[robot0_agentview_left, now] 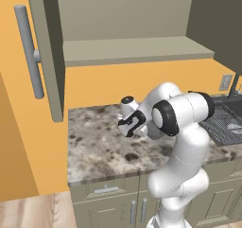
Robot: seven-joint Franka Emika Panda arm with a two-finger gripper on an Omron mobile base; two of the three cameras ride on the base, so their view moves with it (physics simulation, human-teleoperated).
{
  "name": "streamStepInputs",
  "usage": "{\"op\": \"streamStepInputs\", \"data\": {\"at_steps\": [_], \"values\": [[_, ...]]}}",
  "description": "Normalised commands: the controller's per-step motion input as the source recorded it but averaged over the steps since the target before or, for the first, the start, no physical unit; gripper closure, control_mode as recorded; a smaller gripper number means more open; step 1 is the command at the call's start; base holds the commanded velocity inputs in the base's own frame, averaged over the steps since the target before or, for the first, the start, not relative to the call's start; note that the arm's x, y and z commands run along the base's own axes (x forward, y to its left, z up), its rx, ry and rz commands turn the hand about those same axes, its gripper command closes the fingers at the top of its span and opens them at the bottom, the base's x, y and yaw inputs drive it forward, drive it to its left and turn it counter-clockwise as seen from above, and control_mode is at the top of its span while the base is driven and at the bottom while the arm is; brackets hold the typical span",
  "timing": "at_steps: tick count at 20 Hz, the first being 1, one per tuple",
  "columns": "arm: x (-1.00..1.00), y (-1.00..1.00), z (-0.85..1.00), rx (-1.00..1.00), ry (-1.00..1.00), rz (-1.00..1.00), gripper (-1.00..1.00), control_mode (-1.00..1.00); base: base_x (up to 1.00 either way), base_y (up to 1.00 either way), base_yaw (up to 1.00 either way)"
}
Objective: Retrieve the tupperware from the cabinet, then place the raw meat into the tupperware to avoid contamination.
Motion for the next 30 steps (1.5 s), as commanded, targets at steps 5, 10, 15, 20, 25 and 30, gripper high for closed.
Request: {"op": "streamStepInputs", "data": {"at_steps": [5,10,15,20,25,30], "values": [[0.03,-0.05,-0.08,0.0,0.0,0.0,1.0,-1.0,0.0,0.0,0.0],[0.0,-0.01,0.0,0.0,0.0,0.0,1.0,-1.0,0.0,0.0,0.0],[-0.05,0.0,0.03,0.0,-0.01,0.0,1.0,-1.0,0.0,0.0,0.0],[-0.14,0.0,0.28,0.0,-0.01,0.01,1.0,-1.0,0.0,0.0,0.0],[-0.14,0.0,0.39,0.0,0.0,0.04,1.0,-1.0,0.0,0.0,0.0],[-0.18,0.09,0.37,0.0,0.0,0.05,1.0,-1.0,0.0,0.0,0.0]]}}
